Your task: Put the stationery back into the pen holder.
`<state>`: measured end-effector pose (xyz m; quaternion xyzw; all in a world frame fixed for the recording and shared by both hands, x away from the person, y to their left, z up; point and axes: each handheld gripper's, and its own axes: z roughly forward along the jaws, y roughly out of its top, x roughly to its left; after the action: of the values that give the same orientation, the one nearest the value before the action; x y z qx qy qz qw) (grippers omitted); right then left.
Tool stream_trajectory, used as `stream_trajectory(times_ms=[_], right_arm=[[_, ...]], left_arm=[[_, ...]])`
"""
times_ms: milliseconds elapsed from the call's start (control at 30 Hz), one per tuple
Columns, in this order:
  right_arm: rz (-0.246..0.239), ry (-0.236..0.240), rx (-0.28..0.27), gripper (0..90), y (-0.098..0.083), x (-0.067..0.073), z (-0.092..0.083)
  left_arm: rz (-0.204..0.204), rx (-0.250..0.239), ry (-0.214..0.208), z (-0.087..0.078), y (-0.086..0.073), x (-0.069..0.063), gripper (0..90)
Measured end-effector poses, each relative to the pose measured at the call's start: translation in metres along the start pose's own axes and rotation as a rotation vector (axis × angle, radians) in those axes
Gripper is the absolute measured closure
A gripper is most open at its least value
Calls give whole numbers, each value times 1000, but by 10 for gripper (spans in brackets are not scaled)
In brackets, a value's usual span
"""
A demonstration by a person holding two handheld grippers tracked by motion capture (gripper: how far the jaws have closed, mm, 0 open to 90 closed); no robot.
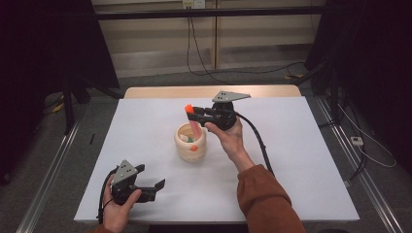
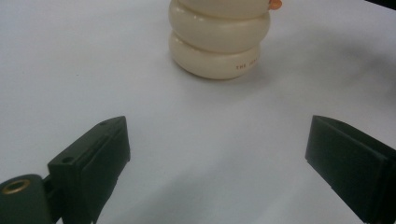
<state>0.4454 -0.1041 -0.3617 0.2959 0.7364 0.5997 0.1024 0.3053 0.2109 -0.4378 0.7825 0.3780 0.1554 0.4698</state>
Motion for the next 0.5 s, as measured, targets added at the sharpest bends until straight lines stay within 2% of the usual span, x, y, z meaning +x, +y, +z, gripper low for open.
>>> stream_trajectory(times_ms=[200,500], right_arm=[[-1,4,25,678,-8,-1,0],[12,2,31,677,-18,-4,-1]], left_arm=[[0,2,0,0,0,0,63],[-1,1,2,0,0,0,63]])
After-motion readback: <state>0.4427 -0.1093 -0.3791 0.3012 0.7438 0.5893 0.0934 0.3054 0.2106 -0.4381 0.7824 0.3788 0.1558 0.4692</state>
